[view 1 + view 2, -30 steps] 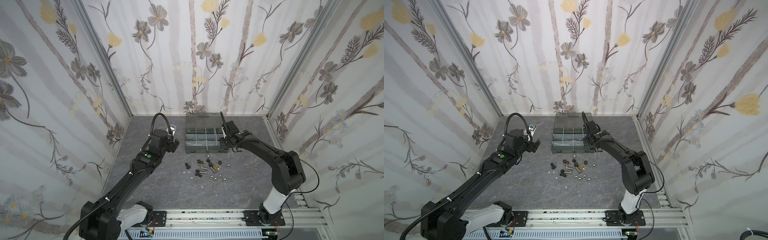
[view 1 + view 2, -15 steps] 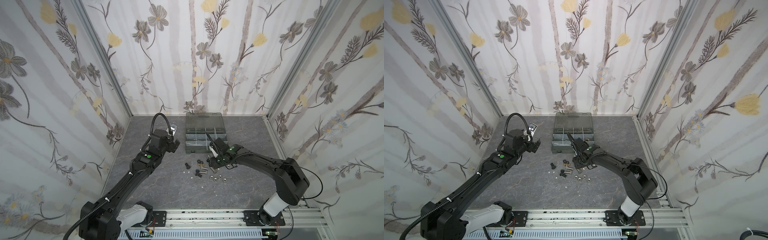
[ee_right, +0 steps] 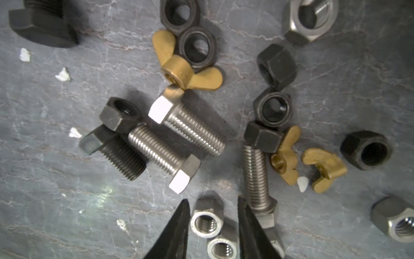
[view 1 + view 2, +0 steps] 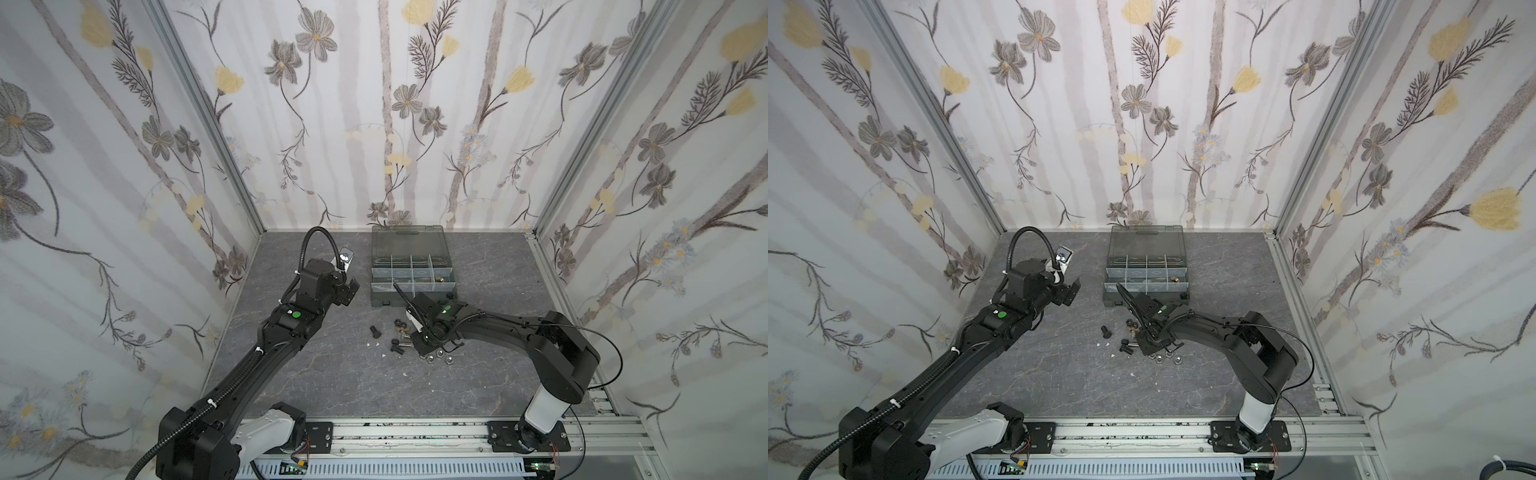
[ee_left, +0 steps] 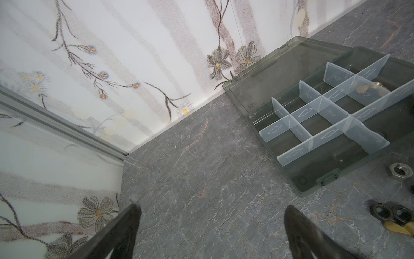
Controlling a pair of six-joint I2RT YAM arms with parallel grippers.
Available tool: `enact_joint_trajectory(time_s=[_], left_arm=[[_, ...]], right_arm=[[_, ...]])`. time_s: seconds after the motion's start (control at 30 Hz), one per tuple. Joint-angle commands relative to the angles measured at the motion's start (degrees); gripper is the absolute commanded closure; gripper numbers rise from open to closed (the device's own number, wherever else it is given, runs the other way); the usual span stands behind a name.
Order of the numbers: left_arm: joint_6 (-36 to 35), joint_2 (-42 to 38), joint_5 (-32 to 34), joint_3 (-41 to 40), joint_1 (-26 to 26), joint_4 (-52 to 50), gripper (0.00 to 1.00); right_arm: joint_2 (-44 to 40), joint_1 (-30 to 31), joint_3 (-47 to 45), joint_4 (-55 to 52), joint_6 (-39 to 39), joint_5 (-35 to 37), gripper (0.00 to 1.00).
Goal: Sort the screws and nuts into containers
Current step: Pick up the screw from the center of the table.
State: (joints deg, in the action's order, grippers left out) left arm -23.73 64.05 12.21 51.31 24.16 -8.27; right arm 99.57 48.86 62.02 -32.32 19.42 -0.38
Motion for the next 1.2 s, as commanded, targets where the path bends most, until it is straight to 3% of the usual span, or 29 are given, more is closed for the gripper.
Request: enact_joint_trajectory(time_s=[0.0, 0.3, 0.8, 1.17], left_arm=[[-0.2, -0.2, -0.2, -0.2, 0.0, 1.6, 0.0], [-0.2, 0.0, -0.1, -0.2, 0.0, 1.6, 0.0], [-0.3, 0.2, 0.2, -0.2, 0.0, 1.4, 0.0], [0.1, -0.4, -0.6, -0.2, 0.0, 1.7, 0.0]], right_arm=[[0.2, 0.1, 0.5, -0.7, -0.2, 2.6, 0.65], [-2.3, 0.2, 1.4, -2.2, -1.5, 5.7, 0.66], [3.1, -0.5, 1.1, -2.6, -5.7, 9.1, 0.7], [2.3, -0.9, 1.1, -2.6, -5.4, 7.0, 0.97]])
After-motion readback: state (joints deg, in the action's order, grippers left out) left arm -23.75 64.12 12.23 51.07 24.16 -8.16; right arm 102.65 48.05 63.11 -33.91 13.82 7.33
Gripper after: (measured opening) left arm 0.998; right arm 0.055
